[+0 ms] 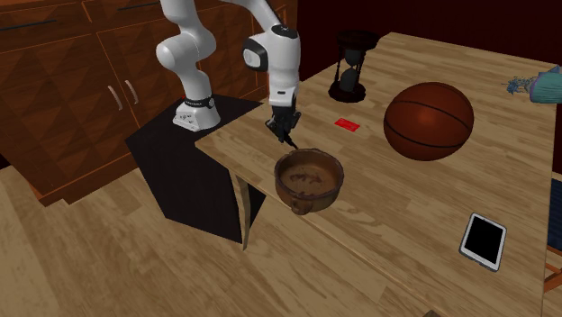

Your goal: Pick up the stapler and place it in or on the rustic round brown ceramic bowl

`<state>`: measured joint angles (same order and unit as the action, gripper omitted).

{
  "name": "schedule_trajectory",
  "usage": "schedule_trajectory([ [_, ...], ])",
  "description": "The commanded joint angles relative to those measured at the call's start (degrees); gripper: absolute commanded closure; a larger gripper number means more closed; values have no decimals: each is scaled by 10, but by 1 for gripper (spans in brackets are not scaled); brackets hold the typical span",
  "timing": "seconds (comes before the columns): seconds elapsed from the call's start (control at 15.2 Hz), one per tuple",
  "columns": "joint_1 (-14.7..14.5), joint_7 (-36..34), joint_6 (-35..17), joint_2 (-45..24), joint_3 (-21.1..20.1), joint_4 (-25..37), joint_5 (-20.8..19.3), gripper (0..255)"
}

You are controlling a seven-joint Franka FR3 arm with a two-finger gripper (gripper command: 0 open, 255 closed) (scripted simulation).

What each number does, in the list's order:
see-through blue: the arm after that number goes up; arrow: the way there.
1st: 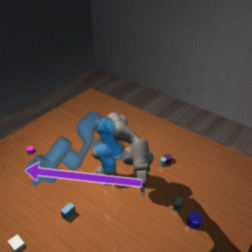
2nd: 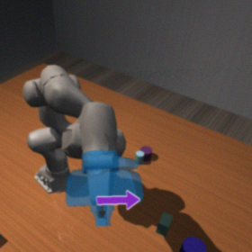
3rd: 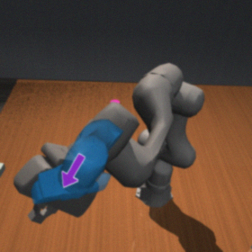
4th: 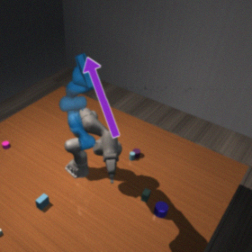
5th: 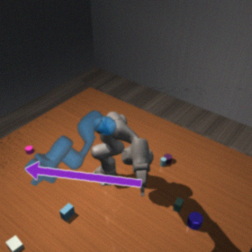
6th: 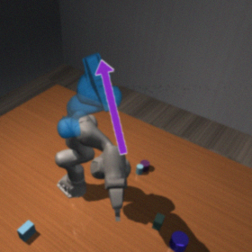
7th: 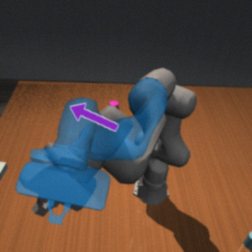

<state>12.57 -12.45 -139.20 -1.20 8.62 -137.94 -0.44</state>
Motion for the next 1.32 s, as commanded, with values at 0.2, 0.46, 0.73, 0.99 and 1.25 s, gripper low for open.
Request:
schedule_trajectory([
  [0.2,0,-4,38,27,0,11,-5,255],
  [0.46,0,-6,70,48,0,22,-9,255],
  [0.73,0,-8,102,67,-1,36,-12,255],
  [0.99,0,-10,134,83,-2,51,-14,255],
  [1.25,0,-11,166,98,-3,68,-16,255],
])
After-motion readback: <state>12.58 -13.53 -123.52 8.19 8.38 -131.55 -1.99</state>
